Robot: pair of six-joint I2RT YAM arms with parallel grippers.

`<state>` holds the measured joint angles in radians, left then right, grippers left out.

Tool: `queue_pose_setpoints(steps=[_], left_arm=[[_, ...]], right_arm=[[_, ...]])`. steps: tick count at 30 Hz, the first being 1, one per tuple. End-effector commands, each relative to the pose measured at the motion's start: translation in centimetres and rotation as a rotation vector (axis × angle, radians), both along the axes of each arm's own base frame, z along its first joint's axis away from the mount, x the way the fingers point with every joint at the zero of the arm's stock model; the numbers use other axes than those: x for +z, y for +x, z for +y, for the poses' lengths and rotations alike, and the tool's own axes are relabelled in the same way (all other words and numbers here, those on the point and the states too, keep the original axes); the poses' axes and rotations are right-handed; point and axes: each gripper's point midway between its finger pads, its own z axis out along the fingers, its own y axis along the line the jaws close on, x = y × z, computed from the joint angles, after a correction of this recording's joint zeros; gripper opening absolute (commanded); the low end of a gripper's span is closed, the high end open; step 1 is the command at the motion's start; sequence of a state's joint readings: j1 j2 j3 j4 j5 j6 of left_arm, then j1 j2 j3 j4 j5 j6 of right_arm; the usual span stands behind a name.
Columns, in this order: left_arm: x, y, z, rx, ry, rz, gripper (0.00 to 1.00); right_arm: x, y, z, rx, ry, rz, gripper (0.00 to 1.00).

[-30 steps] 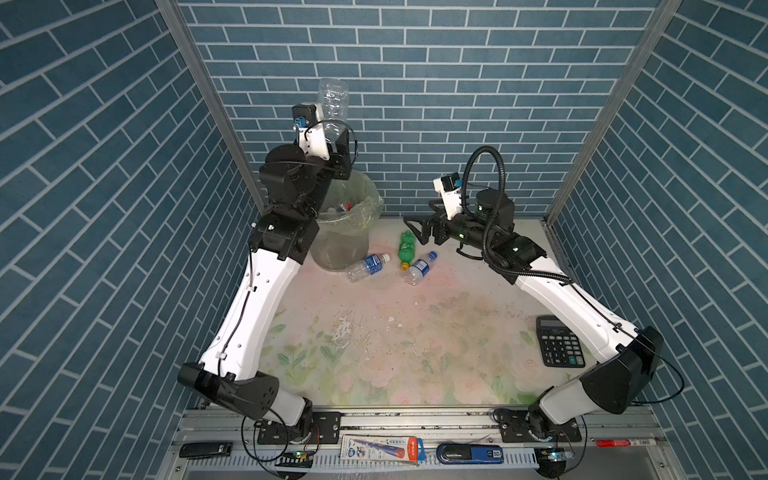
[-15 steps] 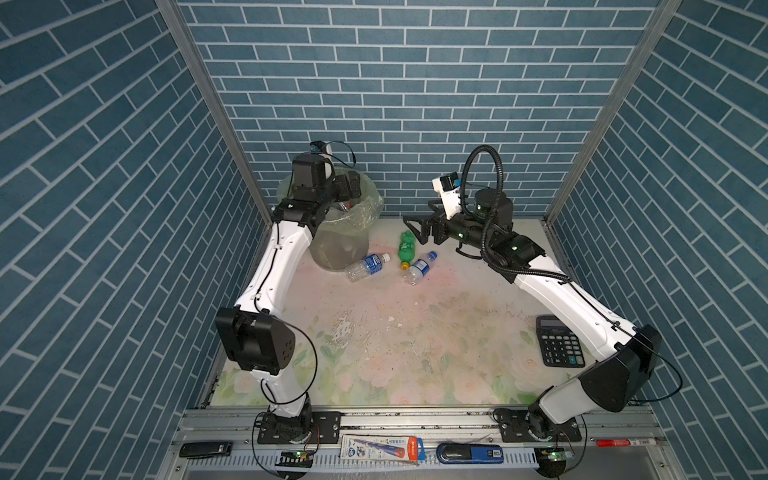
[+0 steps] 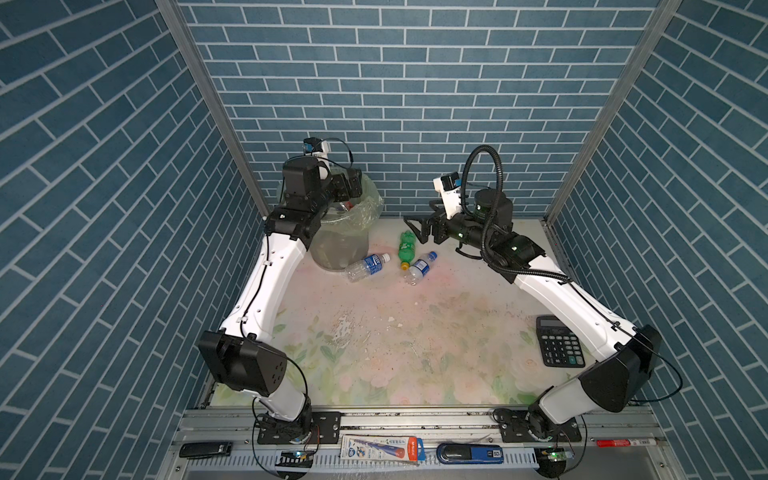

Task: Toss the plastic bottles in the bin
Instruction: 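Move the left gripper back while the right gripper reaches the blue-capped bottle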

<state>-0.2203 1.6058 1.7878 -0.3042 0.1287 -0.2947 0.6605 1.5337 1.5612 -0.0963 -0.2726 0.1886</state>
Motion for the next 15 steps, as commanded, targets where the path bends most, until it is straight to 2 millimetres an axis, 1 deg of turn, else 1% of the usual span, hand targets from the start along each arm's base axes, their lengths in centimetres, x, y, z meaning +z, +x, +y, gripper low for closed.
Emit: queue_pose_setpoints(steps=[1,4,7,9,11,13,15], left_arm=[[1.6,-2.2,-1.5,-0.04,-0.013,-0.04,0.99],[1.3,-3.6,-2.7,-0.064,-0.019,-0.045,0.99],[0.1,-4.8,-4.5,-0.102,-0.039,-0.023,0.99],[-1.0,-5.6,-5.9,-0.14,-0.053,-0.002,0.99],[-2.6,-6.4,-7.5,-0.159,-0.034,0.023,0.99],[-4.3,-7.2,-9.0,-0.192,-0.033,0.045,0.99],[-6.2,-8.0,-10.4,-0.218,-0.035,0.078,0.99]], right_arm=[[-0.8,1.1,-1.1,-0.085,-0.007,0.044,0.99],[-2.4,2.7,-2.5,-0.16,-0.021,0.107,0.99],[-5.1,4.8,-4.5,-0.253,-0.027,0.218,0.99],[-7.4,6.3,-5.9,-0.325,-0.037,0.304,0.99],[-10.5,7.5,-7.0,-0.382,-0.067,0.39,0.99],[-13.2,8.4,-7.8,-0.414,-0.088,0.453,0.99],[-15.9,9.0,-8.0,-0.432,-0.106,0.496,0.99]])
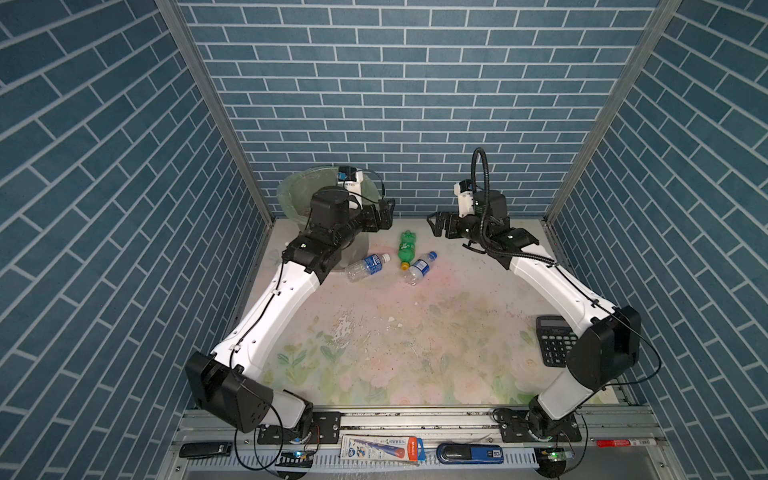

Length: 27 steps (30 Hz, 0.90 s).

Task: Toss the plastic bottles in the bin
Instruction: 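Move the left gripper back while the right gripper reaches the blue-capped bottle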

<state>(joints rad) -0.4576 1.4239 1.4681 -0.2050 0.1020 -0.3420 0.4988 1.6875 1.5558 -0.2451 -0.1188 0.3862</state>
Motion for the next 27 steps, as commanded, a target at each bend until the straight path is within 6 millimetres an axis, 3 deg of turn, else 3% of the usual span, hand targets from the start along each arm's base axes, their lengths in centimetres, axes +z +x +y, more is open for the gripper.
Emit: queue_pose_setpoints(steps=[1,8,15,21,27], left_arm=[[-3.0,-0.9,-2.0,-0.031,-0.004,0.049,0.99],[-11.0,-2.4,-3.6,-0.035,-0.018,0.217,0.99],[-17.4,-3.6,-3.5,-0.002,0.007,0.39,0.99],[-20.1,-3.8,-2.4,0.087,0.002,0.477,0.99],[-20.6,-4.0,-1.4,0.132,-0.002,0.454,0.99]], right_arm=[[-6.0,0.5,-0.9,-0.07,-0.029,0.157,0.99],[-13.4,1.7,0.4,-0.085,-0.01,0.313,0.99],[-17.8,2.5,2.1,-0.079,0.023,0.419,0.99],[-19.6,2.2,3.3,-0.067,0.018,0.457,0.99],[-20.9,1.5,5.0,-0.051,0.008,0.485,0.98]])
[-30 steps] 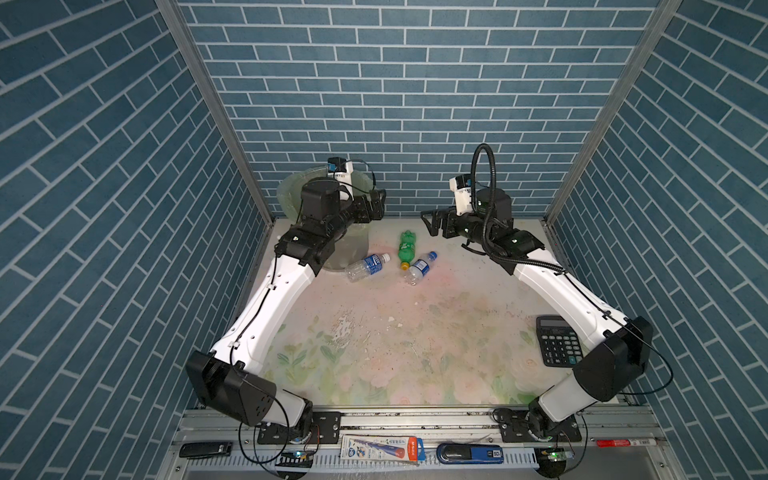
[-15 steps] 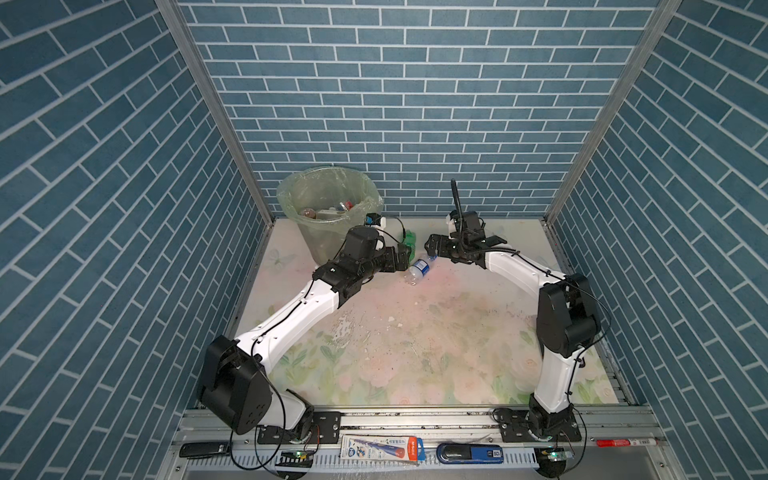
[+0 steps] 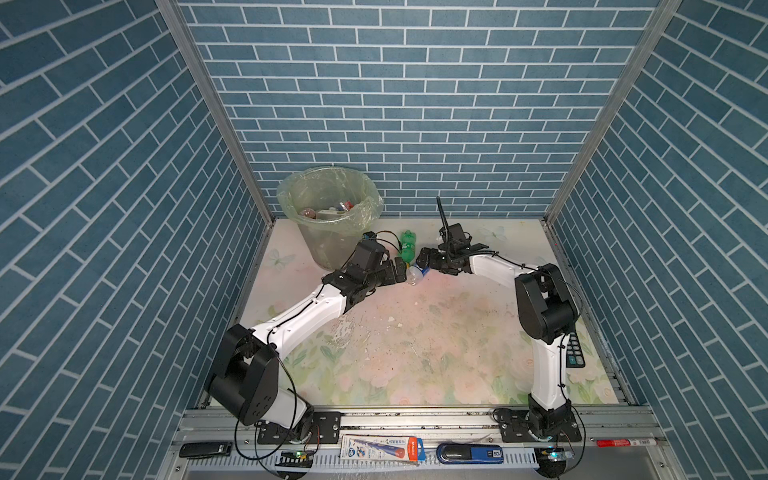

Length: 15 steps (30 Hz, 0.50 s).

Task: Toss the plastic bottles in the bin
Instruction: 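Move the left gripper back while the right gripper reaches the blue-capped bottle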

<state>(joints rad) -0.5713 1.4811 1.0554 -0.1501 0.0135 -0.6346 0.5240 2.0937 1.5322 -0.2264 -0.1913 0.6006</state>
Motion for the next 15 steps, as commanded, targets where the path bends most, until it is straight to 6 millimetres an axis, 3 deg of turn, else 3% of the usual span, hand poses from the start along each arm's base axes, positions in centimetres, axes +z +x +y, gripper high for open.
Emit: queue_pose_setpoints(steps=[1,7,15], left_arm=[[-0.1,-0.3,0.7,0.035,0.0,-0.025,0.99],[-0.6,-1.1,0.5,-0.029,-0.019,-0.108,0.99],[-2.9,-1.1,2.2,0.048,0.082,-0.007,0.99]], right_arm=[[0.5,0.5,1.8,-0.006,0.036,-0.002,0.98],[-1.0,0.3,2.1,-0.025,0.01,0.025,0.93],[-2.3,-0.3,1.7,-0.032,-0.031,0.043,0.84]])
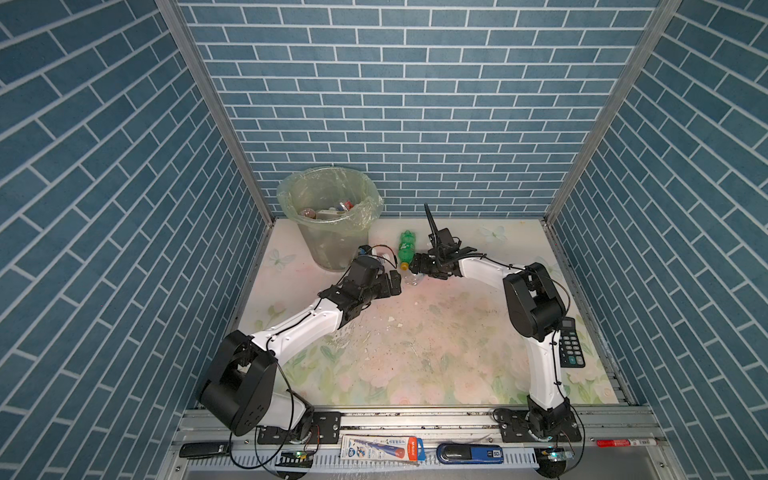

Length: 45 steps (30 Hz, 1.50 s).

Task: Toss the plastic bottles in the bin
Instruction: 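Move the left gripper back while the right gripper reaches the blue-capped bottle, then close the right gripper on the blue-capped bottle and lift it upright, then grasp the blue cap of the held bottle with the left gripper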

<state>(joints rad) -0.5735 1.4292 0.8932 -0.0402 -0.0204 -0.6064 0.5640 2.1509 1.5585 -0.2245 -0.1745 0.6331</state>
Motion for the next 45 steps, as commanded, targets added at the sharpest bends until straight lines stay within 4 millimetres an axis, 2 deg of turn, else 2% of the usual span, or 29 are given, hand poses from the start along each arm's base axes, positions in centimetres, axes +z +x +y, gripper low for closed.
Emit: queue_pose_setpoints(steps=[1,6,12,18,21,25,32,39,45], left_arm=[[-0.3,0.4,0.8,0.053,0.047,0.03,0.99],[-1.1,0.2,-1.5,-0.097,0.028,0.031,0.99],[-2.5,0.5,-1.9,-0.078,0.025,0.126,0.99],[-2.1,0.7,-2.4,-0.088,0.009,0.133,0.99],[-1.9,0.8,-2.7,-0.092,0.007,0.148,0.99],[-0.7,1.0,-2.5,-0.066,0.001,0.13,0.99],[2.0,1.1,-2.4,-0.057,0.014,0.132,0.99],[5.1,1.3,-2.7,-0.03,-0.04,0.142,0.99],[8.3,1.9,-3.0,-0.011,-0.085,0.102,0.99]], right_arm=[[-0.4,0.2,-0.3,-0.037,-0.025,0.011,0.83],[-1.2,-0.4,-1.2,-0.036,-0.059,0.016,0.77],[-1.8,-1.8,-2.5,-0.017,-0.114,0.021,0.65],[-1.4,-2.8,-4.1,-0.006,-0.163,-0.009,0.55],[-1.2,-3.4,-4.5,0.014,-0.174,-0.017,0.53],[-0.5,-4.3,-5.3,0.037,-0.193,-0.03,0.48],[2.8,-5.3,-5.2,0.06,-0.143,-0.081,0.44],[9.3,-5.9,-4.9,0.069,-0.075,-0.195,0.42],[14.2,-7.5,-3.2,0.124,0.007,-0.275,0.42]])
